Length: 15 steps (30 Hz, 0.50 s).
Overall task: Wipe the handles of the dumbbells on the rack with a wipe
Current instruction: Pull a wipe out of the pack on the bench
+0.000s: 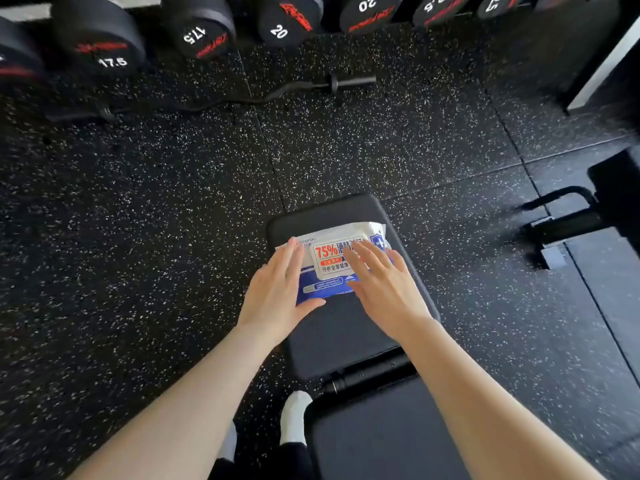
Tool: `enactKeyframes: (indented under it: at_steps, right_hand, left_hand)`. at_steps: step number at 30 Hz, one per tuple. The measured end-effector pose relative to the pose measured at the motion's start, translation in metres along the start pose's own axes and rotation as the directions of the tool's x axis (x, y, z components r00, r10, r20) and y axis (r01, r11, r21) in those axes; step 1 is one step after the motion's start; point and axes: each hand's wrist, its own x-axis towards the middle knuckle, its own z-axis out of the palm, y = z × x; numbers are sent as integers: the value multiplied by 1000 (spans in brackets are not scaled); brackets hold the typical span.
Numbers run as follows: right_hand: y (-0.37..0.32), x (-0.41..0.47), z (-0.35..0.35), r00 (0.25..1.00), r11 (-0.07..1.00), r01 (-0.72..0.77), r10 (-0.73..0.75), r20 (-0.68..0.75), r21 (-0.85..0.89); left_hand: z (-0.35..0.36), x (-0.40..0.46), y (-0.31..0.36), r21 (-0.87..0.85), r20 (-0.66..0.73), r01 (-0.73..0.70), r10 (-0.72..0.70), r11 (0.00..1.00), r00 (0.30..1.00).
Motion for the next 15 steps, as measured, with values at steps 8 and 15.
enactKeyframes:
  at_steps: [8, 15]
  right_hand:
    - [16, 21, 6, 977, 975, 203, -207, -44, -93]
    - [23, 33, -1, 968, 968, 244, -240, -78, 50]
  left_hand:
    - [21, 0, -8, -24, -107, -10, 7, 1000, 994]
    - [23, 2, -10, -127, -131, -10, -7, 992, 991]
